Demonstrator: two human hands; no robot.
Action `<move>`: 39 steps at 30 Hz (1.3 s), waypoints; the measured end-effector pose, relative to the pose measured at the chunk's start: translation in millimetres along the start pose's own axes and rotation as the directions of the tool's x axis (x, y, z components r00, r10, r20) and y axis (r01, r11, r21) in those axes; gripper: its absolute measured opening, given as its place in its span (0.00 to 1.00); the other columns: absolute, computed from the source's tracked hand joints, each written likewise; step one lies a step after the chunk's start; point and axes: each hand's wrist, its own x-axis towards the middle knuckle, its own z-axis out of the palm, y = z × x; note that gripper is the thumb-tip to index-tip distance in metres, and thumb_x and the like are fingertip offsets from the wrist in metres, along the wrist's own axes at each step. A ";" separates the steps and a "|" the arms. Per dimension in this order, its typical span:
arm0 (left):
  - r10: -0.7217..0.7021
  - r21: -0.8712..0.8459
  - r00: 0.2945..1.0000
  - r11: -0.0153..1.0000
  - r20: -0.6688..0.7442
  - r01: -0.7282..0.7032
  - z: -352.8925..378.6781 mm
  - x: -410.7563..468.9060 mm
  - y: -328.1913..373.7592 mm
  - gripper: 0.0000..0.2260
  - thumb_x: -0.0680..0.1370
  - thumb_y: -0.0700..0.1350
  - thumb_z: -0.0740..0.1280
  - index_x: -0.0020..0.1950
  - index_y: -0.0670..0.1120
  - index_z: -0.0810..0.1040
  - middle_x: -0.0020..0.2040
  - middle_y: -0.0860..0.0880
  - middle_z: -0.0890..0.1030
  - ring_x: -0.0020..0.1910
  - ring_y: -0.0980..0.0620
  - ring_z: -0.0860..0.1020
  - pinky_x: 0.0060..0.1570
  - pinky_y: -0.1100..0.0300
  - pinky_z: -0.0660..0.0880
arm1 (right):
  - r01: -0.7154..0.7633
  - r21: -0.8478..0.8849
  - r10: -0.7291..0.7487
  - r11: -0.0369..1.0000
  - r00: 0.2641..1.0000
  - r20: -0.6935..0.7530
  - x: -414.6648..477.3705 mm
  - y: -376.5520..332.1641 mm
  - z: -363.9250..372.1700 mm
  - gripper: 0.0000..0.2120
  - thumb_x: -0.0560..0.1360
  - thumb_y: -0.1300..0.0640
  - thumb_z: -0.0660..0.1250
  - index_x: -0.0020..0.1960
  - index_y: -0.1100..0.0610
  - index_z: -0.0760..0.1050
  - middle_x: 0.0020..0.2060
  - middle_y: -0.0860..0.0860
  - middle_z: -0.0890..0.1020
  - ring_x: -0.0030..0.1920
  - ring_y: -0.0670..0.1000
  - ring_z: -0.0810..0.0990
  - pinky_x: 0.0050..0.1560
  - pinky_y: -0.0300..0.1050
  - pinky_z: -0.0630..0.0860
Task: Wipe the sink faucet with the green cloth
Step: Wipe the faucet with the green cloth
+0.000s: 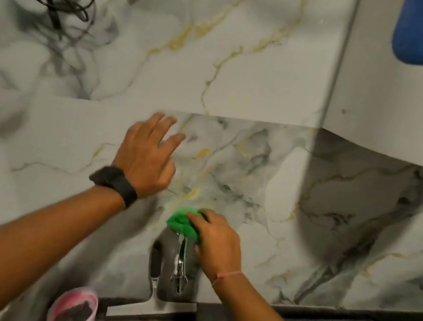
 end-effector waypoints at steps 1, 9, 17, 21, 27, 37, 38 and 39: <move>0.073 0.090 0.997 0.993 0.025 -0.075 6.6 9.7 -18.6 0.25 0.70 0.48 0.70 0.67 0.44 0.78 0.73 0.39 0.73 0.74 0.36 0.68 0.66 0.40 0.71 | 0.050 -0.084 -0.044 0.995 0.997 0.068 13.1 -4.3 8.6 0.21 0.74 0.58 0.65 0.66 0.46 0.75 0.60 0.52 0.80 0.58 0.59 0.79 0.49 0.54 0.81; 0.322 0.274 0.946 0.907 0.039 -0.320 81.0 15.4 -76.2 0.38 0.74 0.59 0.58 0.82 0.46 0.58 0.82 0.37 0.56 0.81 0.36 0.54 0.78 0.36 0.52 | -0.011 -0.044 0.016 0.999 0.992 0.124 43.6 -2.7 63.1 0.24 0.67 0.61 0.68 0.60 0.46 0.79 0.58 0.51 0.82 0.52 0.58 0.83 0.49 0.50 0.81; 0.350 0.296 0.915 0.912 -0.201 -0.284 110.9 15.9 -75.9 0.37 0.75 0.61 0.57 0.81 0.44 0.62 0.79 0.36 0.63 0.79 0.35 0.59 0.79 0.37 0.51 | -0.351 0.905 0.640 -0.241 0.643 0.421 -1.8 40.6 101.6 0.18 0.68 0.71 0.72 0.56 0.59 0.80 0.50 0.60 0.87 0.47 0.58 0.87 0.44 0.49 0.84; 0.378 0.317 0.902 0.898 -0.206 -0.304 105.4 27.1 -81.9 0.37 0.75 0.61 0.57 0.81 0.44 0.61 0.79 0.36 0.63 0.79 0.34 0.59 0.78 0.37 0.51 | -0.279 0.589 0.346 -0.758 0.593 0.727 0.4 32.3 118.8 0.26 0.68 0.66 0.69 0.66 0.67 0.75 0.53 0.65 0.85 0.44 0.60 0.88 0.47 0.57 0.85; 0.367 0.326 0.911 0.898 -0.189 -0.295 118.0 17.7 -79.9 0.37 0.75 0.61 0.57 0.81 0.44 0.60 0.79 0.36 0.63 0.79 0.33 0.59 0.78 0.37 0.50 | -0.412 0.594 0.347 -0.691 0.532 0.772 -8.2 28.5 128.2 0.17 0.73 0.65 0.66 0.61 0.64 0.79 0.47 0.66 0.86 0.46 0.64 0.87 0.48 0.60 0.85; 0.362 0.324 0.914 0.900 -0.186 -0.291 116.2 18.5 -83.7 0.37 0.76 0.60 0.56 0.82 0.45 0.59 0.80 0.36 0.62 0.79 0.34 0.59 0.77 0.35 0.53 | 0.002 -0.271 0.070 0.962 0.965 0.255 68.4 -15.0 47.5 0.09 0.69 0.50 0.69 0.45 0.54 0.81 0.42 0.54 0.82 0.41 0.59 0.82 0.35 0.44 0.67; 0.364 0.325 0.913 0.899 -0.184 -0.293 116.2 17.6 -84.5 0.37 0.76 0.60 0.56 0.82 0.45 0.58 0.80 0.36 0.62 0.79 0.34 0.59 0.77 0.35 0.54 | 0.094 -0.324 0.013 0.941 0.949 0.315 78.2 -23.3 48.4 0.09 0.69 0.51 0.69 0.45 0.56 0.80 0.42 0.55 0.81 0.41 0.59 0.82 0.35 0.46 0.69; 0.368 0.329 0.913 0.896 -0.176 -0.297 116.8 17.3 -86.6 0.37 0.76 0.60 0.56 0.82 0.45 0.58 0.80 0.36 0.61 0.79 0.34 0.59 0.77 0.35 0.54 | 0.180 -0.374 -0.031 0.910 0.928 0.370 87.4 -33.4 53.2 0.09 0.71 0.52 0.69 0.46 0.58 0.80 0.41 0.56 0.80 0.41 0.59 0.81 0.36 0.47 0.71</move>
